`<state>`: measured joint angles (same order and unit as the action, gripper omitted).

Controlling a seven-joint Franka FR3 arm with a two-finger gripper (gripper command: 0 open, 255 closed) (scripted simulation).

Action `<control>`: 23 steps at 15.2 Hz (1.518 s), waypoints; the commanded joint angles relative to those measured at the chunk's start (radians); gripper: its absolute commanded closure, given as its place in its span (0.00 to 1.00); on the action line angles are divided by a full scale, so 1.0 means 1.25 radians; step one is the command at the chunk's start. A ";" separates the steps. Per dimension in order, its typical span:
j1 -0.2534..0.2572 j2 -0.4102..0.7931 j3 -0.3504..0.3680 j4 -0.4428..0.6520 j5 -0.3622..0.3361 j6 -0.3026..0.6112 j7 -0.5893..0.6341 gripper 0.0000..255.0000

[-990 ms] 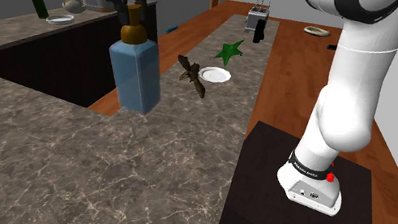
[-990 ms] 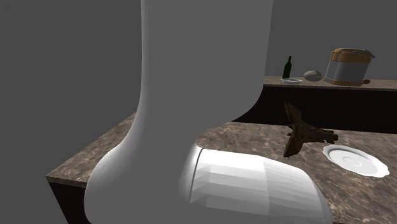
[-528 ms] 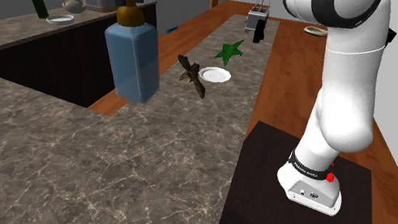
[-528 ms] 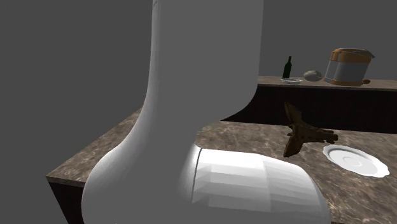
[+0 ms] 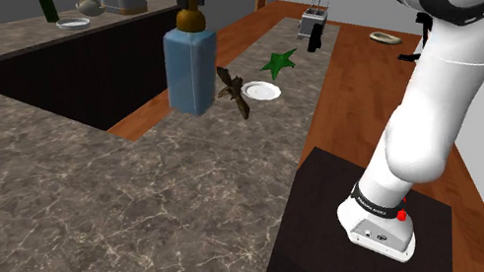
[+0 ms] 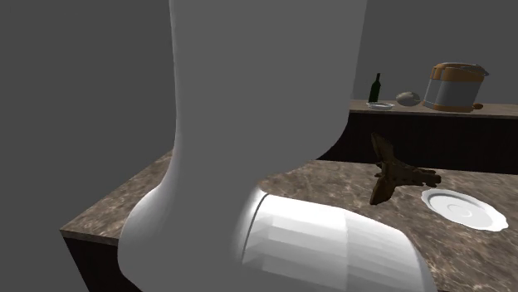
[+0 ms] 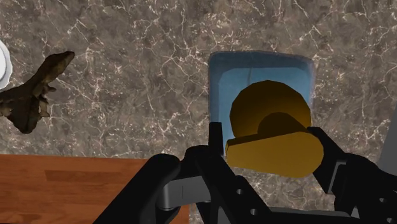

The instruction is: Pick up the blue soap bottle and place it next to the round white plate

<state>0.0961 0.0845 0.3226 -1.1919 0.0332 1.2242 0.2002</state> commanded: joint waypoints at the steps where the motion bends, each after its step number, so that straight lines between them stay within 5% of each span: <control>1: -0.032 -0.057 -0.022 -0.091 0.017 0.034 -0.051 1.00; 11: -0.125 -0.206 -0.139 -0.346 0.027 0.133 -0.266 1.00; 23: -0.215 -0.248 -0.277 -0.492 -0.014 0.228 -0.499 1.00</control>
<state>-0.1631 -0.2269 -0.0090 -1.7977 0.0210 1.4976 -0.3989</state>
